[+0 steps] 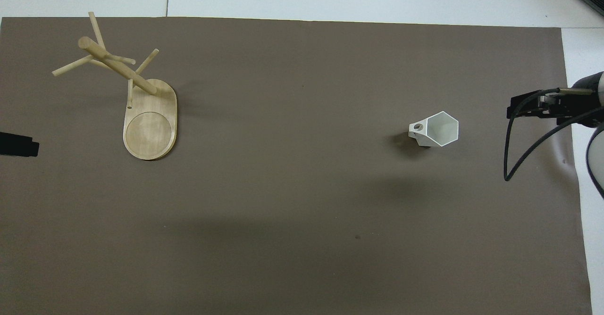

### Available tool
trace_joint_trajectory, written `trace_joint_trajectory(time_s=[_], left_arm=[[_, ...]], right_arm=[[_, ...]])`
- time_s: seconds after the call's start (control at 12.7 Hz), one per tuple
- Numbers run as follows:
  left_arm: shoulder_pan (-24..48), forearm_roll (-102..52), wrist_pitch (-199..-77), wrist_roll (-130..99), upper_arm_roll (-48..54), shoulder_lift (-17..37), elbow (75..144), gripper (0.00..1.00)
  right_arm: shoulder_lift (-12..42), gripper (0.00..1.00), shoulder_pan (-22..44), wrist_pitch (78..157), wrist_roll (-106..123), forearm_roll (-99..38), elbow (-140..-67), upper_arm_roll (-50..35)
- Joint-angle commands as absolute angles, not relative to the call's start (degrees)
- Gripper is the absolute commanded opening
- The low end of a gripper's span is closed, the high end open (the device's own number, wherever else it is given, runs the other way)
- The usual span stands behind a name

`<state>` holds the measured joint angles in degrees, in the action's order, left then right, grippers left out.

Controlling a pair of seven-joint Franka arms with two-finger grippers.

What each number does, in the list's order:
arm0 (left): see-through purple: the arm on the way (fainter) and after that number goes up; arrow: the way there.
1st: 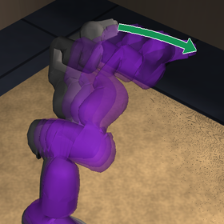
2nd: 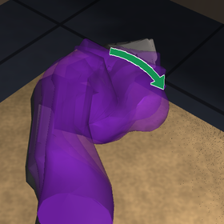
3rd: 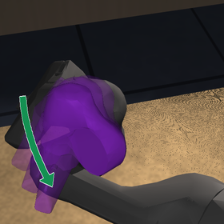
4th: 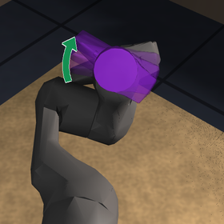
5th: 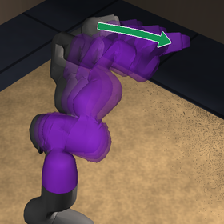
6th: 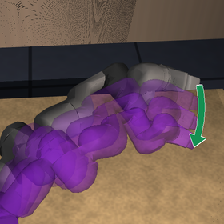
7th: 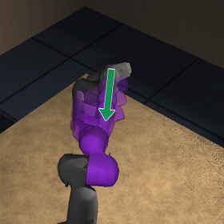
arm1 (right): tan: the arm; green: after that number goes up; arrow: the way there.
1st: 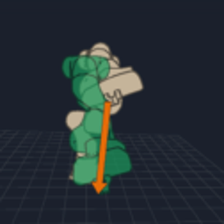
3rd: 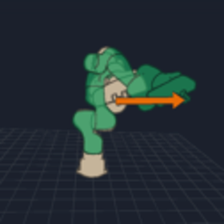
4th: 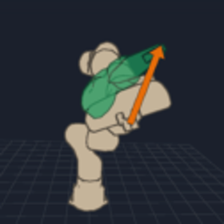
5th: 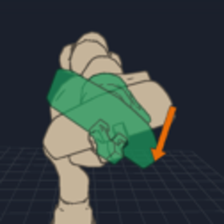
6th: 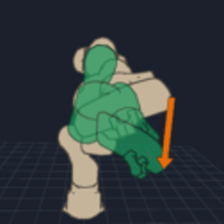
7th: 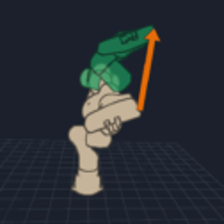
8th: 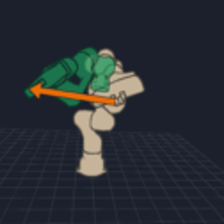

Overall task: Hang cup on rack
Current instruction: 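Move the right gripper toward the white hexagonal cup, then grasp the white cup's rim with the right gripper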

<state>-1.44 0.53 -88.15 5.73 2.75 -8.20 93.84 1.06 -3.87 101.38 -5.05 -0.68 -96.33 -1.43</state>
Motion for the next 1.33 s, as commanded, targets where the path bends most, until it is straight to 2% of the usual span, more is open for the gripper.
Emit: trace_joint_trajectory(time_s=[0.0, 0.16, 0.71, 1.26], left_arm=[[-1.8, 0.9, -88.4, 4.0, 2.9, -9.4, 94.9, 1.00], [-2.1, 0.9, -88.5, 4.6, 2.9, -9.4, 94.9, 1.00], [-2.2, 0.9, -88.1, 4.5, 2.6, -9.4, 94.8, 1.00], [-2.2, 0.9, -88.1, 4.5, 2.5, -9.4, 94.8, 1.00]], right_arm=[[-1.5, 1.00, -4.2, 106.3, -3.0, -1.6, -103.1, -1.6], [-0.8, 1.00, -4.1, 108.8, -2.3, -1.6, -104.9, -1.6], [7.8, 1.00, -3.7, 119.6, -2.3, -1.4, -106.2, -2.2], [8.9, 1.00, -2.9, 127.6, -2.8, -1.5, -113.5, -2.5]])
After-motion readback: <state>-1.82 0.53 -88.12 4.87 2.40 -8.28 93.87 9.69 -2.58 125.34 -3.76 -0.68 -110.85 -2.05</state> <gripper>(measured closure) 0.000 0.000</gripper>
